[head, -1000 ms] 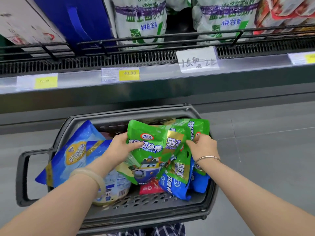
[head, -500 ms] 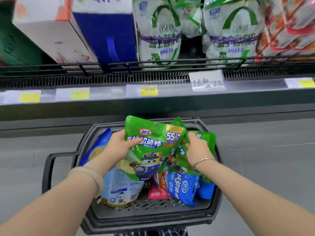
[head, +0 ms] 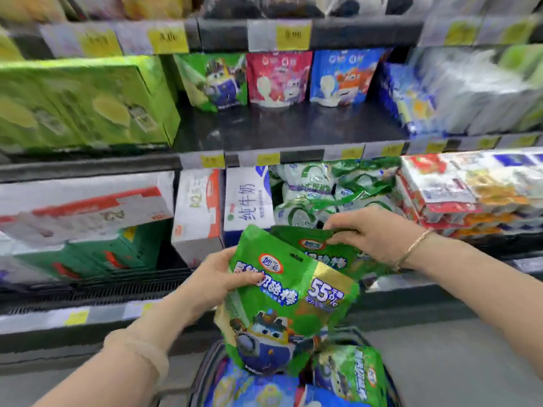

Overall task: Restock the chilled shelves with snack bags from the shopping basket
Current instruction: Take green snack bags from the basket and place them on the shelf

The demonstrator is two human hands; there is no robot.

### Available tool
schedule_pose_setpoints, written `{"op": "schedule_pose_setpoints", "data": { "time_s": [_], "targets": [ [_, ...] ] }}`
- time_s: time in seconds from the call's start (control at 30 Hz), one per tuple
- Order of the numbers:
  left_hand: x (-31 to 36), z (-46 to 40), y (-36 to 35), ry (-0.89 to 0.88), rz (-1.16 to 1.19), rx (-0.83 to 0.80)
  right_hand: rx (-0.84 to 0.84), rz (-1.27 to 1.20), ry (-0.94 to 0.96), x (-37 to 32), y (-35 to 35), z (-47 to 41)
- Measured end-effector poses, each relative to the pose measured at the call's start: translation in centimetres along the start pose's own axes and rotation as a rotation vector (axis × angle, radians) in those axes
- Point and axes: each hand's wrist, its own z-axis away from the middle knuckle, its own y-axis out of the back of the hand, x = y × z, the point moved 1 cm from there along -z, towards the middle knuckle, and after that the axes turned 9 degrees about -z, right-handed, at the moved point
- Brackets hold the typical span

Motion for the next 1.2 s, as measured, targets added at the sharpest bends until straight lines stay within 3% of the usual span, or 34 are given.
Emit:
{"op": "schedule_pose_setpoints", "data": {
  "time_s": [0.17,0.37,0.57,0.63,0.73,0.8,1.0,1.2],
  "targets": [
    [9.3,1.9,3.5,-0.146,-0.030,-0.010,0.163,-0.018,0.262,-8.0,8.8,-1.1],
    [15.7,3.8,7.0,-0.303,0.055,0.183,0.371,-0.063,0.309,-13.5,12.8,-2.2],
    [16.6,4.6,10.9,-0.420,0.254,0.339,0.660,-0.686,0.123,-13.3,11.1,-4.2],
    [16.6,4.6,12.0,-0.440,0.305,0.382,0.588,-0.893,0.028,-12.5,9.2,-4.9],
    [16.5,3.9,13.0,-0.442,0.369,0.399,0.321,-1.008,-0.058,-11.7,6.0,-6.9],
    [16.2,3.1,13.0,-0.442,0.362,0.388,0.270,-1.111,-0.111,-11.0,4.9,-8.7],
    [14.3,-0.3,11.4,-0.366,0.400,0.357,0.173,-1.015,-0.017,-7.3,3.1,-13.5],
    [12.7,-5.1,9.2,-0.297,0.384,0.534,0.097,-0.997,0.016,-1.7,2.7,-17.8]
  ]
}}
